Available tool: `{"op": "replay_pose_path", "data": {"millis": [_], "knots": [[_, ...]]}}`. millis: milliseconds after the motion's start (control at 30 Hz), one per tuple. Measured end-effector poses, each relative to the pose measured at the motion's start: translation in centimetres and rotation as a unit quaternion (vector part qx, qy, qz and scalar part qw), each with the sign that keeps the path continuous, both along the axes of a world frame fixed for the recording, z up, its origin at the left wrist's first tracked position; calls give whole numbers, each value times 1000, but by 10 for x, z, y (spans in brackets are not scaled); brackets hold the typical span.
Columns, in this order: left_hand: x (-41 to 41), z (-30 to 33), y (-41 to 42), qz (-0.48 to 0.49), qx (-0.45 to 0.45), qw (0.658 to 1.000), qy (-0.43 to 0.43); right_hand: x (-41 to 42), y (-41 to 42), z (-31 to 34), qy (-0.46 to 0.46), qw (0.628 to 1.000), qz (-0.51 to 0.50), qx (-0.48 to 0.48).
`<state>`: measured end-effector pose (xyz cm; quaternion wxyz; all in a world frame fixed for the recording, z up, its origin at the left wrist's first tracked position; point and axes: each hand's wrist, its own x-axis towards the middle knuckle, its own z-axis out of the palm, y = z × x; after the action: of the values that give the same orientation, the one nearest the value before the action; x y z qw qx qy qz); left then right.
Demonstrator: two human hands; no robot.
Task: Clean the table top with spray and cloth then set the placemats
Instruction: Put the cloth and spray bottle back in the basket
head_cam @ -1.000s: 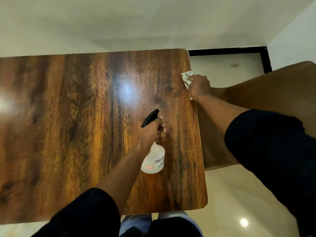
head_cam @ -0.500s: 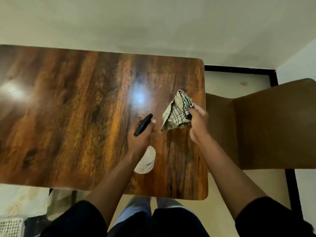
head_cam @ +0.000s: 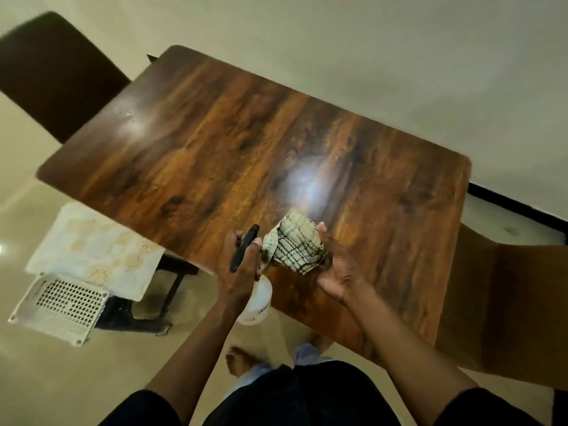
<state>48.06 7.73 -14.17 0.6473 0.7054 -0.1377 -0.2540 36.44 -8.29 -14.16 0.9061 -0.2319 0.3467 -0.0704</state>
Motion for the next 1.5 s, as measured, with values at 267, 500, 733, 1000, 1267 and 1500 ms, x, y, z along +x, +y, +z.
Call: {"op": "replay_pose_path", "data": {"millis": [267, 500, 733, 1000, 1267, 1500], "knots": [[38, 8, 133, 181, -20, 981, -67, 75, 97, 13, -23, 992, 125, -27], [48, -3, 231, 282, 9, 958, -57, 136, 170, 0, 22, 982, 181, -38], [53, -24, 305, 377, 58, 924, -8, 189, 243, -2, 117, 951, 243, -154], [86, -40, 352, 482, 103, 867, 65, 263, 295, -17, 90, 924, 332, -166], [162, -48, 379, 527, 182, 827, 75, 354, 334, -42, 84, 858, 430, -268], [233, -61, 396, 540, 235, 804, 86, 425, 345, -48, 44, 765, 533, -359]]}}
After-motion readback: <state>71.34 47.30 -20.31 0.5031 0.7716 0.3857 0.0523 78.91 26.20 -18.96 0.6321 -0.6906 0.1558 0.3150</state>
